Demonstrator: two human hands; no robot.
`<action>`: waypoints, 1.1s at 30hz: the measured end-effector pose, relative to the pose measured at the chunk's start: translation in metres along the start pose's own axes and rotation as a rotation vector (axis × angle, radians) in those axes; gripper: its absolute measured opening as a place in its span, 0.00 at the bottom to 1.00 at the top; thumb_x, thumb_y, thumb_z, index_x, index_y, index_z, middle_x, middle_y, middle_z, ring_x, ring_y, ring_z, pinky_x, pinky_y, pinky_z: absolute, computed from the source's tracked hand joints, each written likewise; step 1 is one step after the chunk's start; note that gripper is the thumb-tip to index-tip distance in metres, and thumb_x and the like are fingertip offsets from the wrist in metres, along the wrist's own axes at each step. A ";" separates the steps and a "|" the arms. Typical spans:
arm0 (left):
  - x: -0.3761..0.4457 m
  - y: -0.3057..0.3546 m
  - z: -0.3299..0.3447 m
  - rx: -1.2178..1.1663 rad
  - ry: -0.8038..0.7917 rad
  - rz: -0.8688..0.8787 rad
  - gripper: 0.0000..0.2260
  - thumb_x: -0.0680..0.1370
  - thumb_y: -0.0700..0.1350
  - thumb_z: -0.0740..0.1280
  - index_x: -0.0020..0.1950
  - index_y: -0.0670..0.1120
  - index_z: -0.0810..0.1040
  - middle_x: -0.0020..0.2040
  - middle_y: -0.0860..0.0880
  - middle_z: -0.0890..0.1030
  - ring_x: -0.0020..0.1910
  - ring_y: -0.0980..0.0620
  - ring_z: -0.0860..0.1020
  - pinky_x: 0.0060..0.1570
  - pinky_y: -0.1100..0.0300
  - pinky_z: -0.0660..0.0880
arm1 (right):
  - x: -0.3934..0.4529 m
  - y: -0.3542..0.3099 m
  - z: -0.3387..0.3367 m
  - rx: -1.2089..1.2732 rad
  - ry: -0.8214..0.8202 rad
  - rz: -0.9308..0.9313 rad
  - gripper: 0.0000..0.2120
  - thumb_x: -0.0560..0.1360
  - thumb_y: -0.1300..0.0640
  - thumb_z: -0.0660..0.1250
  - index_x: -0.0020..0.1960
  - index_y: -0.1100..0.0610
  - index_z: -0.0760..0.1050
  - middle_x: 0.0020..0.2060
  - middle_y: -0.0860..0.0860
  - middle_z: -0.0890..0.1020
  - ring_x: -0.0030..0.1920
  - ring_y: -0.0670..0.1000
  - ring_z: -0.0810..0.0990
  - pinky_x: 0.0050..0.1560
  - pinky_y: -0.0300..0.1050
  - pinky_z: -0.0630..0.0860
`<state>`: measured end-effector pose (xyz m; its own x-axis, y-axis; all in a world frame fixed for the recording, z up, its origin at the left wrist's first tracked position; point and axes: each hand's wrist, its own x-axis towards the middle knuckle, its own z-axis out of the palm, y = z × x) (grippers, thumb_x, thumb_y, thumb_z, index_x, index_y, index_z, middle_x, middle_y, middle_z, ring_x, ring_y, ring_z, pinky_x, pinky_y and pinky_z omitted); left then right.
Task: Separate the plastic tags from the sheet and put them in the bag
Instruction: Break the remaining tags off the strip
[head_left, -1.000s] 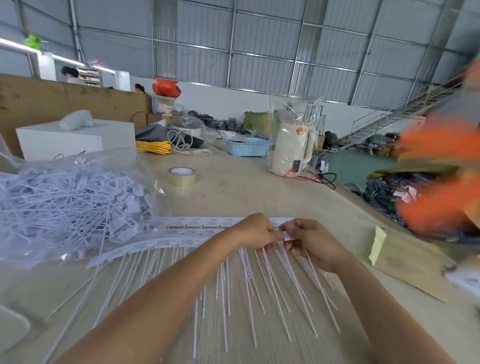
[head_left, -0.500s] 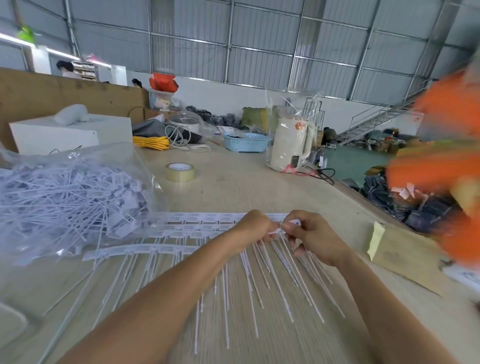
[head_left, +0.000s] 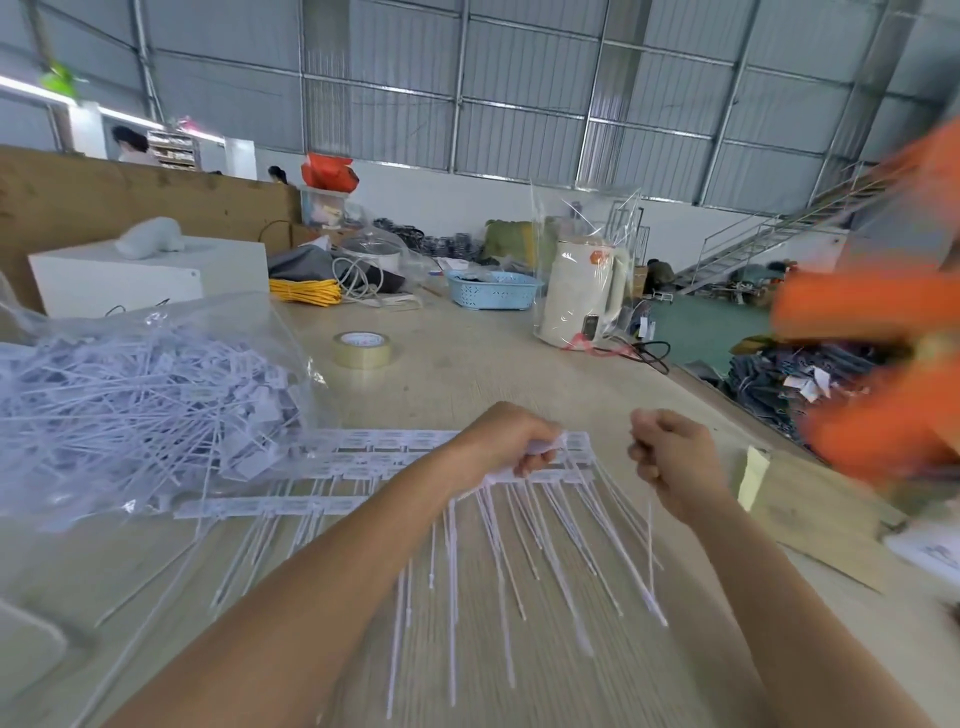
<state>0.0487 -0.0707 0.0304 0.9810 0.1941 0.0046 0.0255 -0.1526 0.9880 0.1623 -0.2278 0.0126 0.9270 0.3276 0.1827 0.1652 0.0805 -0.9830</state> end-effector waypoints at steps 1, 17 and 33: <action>-0.001 0.000 0.000 0.059 -0.019 0.019 0.11 0.78 0.35 0.60 0.37 0.38 0.75 0.26 0.49 0.73 0.22 0.57 0.69 0.29 0.63 0.65 | 0.002 -0.005 -0.004 0.203 -0.026 0.097 0.09 0.78 0.64 0.61 0.39 0.60 0.69 0.31 0.53 0.68 0.23 0.44 0.67 0.18 0.32 0.61; 0.005 -0.015 -0.007 0.508 -0.033 0.027 0.19 0.72 0.36 0.72 0.59 0.47 0.70 0.46 0.52 0.74 0.35 0.55 0.78 0.38 0.62 0.75 | -0.029 0.009 0.042 -0.088 -0.449 0.096 0.04 0.77 0.68 0.62 0.43 0.66 0.71 0.33 0.65 0.80 0.30 0.56 0.77 0.24 0.41 0.69; 0.004 -0.014 -0.015 0.462 0.026 -0.044 0.14 0.76 0.43 0.66 0.30 0.45 0.75 0.24 0.51 0.72 0.27 0.54 0.70 0.31 0.64 0.70 | -0.025 0.009 0.037 -0.200 -0.474 -0.042 0.03 0.76 0.68 0.64 0.44 0.65 0.76 0.29 0.54 0.79 0.27 0.45 0.78 0.29 0.36 0.75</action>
<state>0.0496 -0.0531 0.0192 0.9721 0.2330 -0.0260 0.1556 -0.5583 0.8149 0.1279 -0.2003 0.0000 0.6716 0.7222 0.1655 0.3027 -0.0636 -0.9509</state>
